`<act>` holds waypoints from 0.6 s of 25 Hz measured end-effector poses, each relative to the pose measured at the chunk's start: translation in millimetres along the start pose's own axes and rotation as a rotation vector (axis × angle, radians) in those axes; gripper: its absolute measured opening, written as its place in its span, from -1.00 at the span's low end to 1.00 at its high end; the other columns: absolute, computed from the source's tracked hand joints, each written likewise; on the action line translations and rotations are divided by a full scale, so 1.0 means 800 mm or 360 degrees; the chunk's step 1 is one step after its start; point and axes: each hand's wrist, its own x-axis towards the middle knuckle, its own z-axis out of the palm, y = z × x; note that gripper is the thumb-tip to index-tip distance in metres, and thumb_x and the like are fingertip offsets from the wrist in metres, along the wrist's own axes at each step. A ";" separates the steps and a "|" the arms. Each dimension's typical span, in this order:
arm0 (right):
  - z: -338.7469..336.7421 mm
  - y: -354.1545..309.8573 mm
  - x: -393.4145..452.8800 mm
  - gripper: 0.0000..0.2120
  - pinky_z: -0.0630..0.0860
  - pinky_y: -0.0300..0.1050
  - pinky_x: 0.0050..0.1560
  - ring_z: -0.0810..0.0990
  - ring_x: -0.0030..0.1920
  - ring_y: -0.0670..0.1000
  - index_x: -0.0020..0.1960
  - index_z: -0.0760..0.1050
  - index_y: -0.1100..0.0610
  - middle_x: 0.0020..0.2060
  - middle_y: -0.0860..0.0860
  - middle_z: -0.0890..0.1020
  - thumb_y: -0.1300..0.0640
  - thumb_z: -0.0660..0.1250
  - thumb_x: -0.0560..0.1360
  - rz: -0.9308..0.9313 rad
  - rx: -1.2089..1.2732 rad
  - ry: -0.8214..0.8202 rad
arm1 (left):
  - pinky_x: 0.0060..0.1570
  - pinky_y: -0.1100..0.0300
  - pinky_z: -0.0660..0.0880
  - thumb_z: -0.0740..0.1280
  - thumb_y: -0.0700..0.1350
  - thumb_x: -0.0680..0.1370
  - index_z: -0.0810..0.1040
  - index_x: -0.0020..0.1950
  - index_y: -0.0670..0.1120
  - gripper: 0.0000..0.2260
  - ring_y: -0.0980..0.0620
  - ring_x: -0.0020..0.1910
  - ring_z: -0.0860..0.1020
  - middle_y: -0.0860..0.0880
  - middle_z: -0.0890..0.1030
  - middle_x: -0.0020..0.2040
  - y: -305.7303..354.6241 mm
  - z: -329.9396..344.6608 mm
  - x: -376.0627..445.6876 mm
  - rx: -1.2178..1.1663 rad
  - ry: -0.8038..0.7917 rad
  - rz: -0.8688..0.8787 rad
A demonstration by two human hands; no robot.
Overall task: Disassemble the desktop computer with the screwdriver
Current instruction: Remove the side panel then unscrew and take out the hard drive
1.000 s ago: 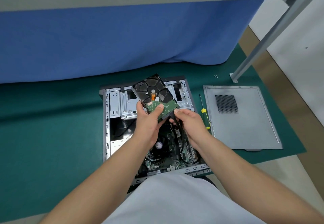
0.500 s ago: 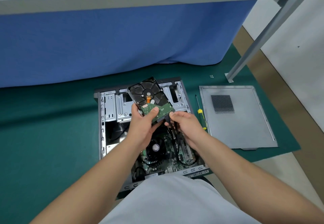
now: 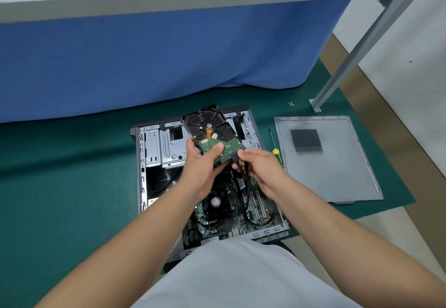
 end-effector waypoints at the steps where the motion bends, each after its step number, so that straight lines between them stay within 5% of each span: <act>1: 0.004 0.000 0.000 -0.86 0.63 -0.12 -0.03 0.72 -0.10 0.03 -0.06 0.67 0.13 -0.21 0.07 0.74 0.11 0.39 0.61 -0.0011 0.0033 0.0037 | 0.08 -0.01 0.66 0.44 -0.23 0.59 0.40 0.26 0.13 -0.62 -0.08 0.10 0.71 -0.08 0.69 0.19 -0.004 0.004 -0.001 -0.0001 0.0033 0.0030; 8: -0.001 -0.006 0.004 -0.85 0.60 -0.01 0.12 0.69 -0.14 0.03 -0.06 0.68 0.17 -0.24 0.07 0.72 0.11 0.40 0.60 0.0005 -0.0114 -0.0023 | 0.07 -0.04 0.67 0.46 -0.24 0.58 0.36 0.34 0.06 -0.55 -0.09 0.12 0.71 -0.13 0.64 0.26 0.001 -0.003 0.002 -0.0092 0.0022 -0.0036; 12: 0.015 -0.004 0.006 -0.85 0.62 -0.05 0.06 0.71 -0.16 0.02 -0.09 0.67 0.14 -0.25 0.06 0.73 0.12 0.39 0.61 -0.0026 -0.0021 0.0124 | 0.00 0.04 0.67 0.44 -0.23 0.59 0.39 0.19 0.10 -0.66 -0.08 0.09 0.72 -0.15 0.65 0.23 -0.008 0.005 0.001 -0.0114 0.0103 0.0016; 15: 0.003 -0.012 0.008 -0.84 0.61 -0.01 0.12 0.69 -0.15 0.03 -0.13 0.63 0.14 -0.30 0.03 0.70 0.12 0.39 0.61 0.0019 -0.0139 -0.0046 | 0.02 -0.02 0.67 0.45 -0.26 0.57 0.40 0.26 0.06 -0.61 -0.12 0.11 0.71 -0.17 0.64 0.26 0.002 -0.007 0.006 -0.0152 0.0032 -0.0040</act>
